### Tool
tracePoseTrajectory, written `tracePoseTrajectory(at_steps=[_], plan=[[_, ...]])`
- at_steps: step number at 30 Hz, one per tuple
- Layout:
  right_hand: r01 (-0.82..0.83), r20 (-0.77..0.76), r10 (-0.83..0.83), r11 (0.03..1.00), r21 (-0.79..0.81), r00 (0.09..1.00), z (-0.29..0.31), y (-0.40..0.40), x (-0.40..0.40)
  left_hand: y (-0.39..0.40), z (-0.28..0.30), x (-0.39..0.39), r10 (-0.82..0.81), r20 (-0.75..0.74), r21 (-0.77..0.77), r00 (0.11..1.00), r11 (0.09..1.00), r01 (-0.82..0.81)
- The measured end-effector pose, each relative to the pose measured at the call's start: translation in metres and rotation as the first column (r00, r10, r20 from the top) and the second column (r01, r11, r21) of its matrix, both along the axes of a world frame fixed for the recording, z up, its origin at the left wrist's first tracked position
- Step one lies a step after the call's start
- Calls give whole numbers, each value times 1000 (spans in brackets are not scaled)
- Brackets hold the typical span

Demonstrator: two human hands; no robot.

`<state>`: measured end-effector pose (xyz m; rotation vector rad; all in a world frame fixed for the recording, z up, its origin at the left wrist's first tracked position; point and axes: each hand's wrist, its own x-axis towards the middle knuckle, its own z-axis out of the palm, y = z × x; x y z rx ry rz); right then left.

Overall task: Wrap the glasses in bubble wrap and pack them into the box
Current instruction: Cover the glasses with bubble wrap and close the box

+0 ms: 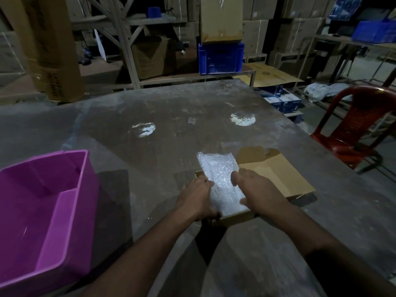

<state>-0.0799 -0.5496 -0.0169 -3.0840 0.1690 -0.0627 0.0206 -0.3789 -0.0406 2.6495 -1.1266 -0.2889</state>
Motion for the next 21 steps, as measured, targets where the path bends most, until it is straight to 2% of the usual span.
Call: tracePoseTrajectory(at_steps=[2, 6, 12, 15, 17, 19, 21], plan=[[-73, -29, 75, 997, 40, 997, 3, -1, -5, 0, -2, 2, -2, 17, 9, 1000, 1000, 1], [-125, -229, 127, 992, 21, 965, -6, -6, -13, 0, -4, 5, -7, 23, 32, 1000, 999, 6], [-95, -225, 86, 995, -30, 971, -20, 2, -15, 4, -7, 9, 9, 16, 83, 1000, 997, -10], [-106, -281, 95, 994, -25, 955, -11, 3, -8, 5, -10, 11, 12, 2, 75, 1000, 997, -12], [-74, -186, 75, 997, 10, 980, -6, 3, 0, 5, -11, 13, 10, 3, 76, 1000, 997, -10], [-57, 33, 54, 994, 97, 998, -6, 6, 10, 6, -10, 15, 12, -26, 63, 1000, 998, -10], [-93, 230, 57, 984, 149, 972, -11, 6, 23, 8, -8, 17, 46, -99, -1, 994, 999, -46]])
